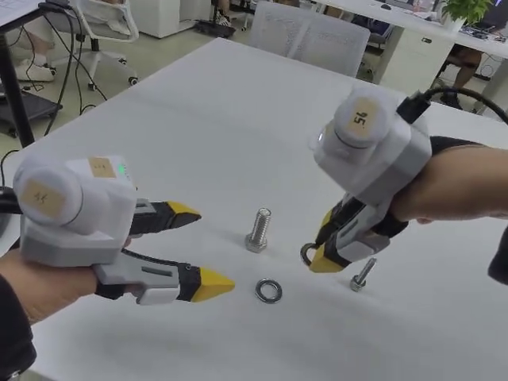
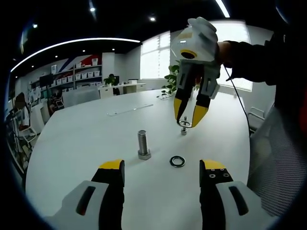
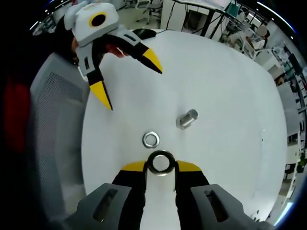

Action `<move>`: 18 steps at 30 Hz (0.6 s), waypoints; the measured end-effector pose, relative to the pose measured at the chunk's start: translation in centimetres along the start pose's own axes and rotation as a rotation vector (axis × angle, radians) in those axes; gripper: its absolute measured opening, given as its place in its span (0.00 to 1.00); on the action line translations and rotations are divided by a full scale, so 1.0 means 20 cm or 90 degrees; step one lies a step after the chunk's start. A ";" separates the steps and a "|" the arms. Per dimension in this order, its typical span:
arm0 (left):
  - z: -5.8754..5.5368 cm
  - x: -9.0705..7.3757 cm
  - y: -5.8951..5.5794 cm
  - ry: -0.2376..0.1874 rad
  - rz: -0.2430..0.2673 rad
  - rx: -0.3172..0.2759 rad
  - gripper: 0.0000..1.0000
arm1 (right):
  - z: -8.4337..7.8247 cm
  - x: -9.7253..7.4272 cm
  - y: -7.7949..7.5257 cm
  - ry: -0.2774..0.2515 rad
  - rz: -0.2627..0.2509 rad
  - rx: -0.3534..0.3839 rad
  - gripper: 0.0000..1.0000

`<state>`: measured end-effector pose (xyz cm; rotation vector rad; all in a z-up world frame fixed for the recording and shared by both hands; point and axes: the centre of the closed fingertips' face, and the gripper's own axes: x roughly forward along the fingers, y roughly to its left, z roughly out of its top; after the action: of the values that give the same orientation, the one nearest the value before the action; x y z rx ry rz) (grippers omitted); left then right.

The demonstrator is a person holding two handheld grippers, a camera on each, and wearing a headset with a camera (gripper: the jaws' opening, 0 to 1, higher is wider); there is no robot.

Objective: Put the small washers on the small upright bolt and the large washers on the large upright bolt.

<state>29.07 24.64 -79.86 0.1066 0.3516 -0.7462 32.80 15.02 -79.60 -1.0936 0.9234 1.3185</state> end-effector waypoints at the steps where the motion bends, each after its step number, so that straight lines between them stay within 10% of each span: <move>1: 0.00 0.00 0.00 0.000 0.001 0.000 0.62 | 0.01 0.00 -0.01 0.000 0.000 0.000 0.23; 18: 0.00 -0.02 0.04 -0.011 0.022 -0.014 0.62 | 0.16 -0.04 -0.11 -0.007 -0.015 -0.042 0.23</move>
<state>29.29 25.49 -79.67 0.0850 0.3414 -0.7087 34.64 17.94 -77.90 -1.1425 0.8617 1.3428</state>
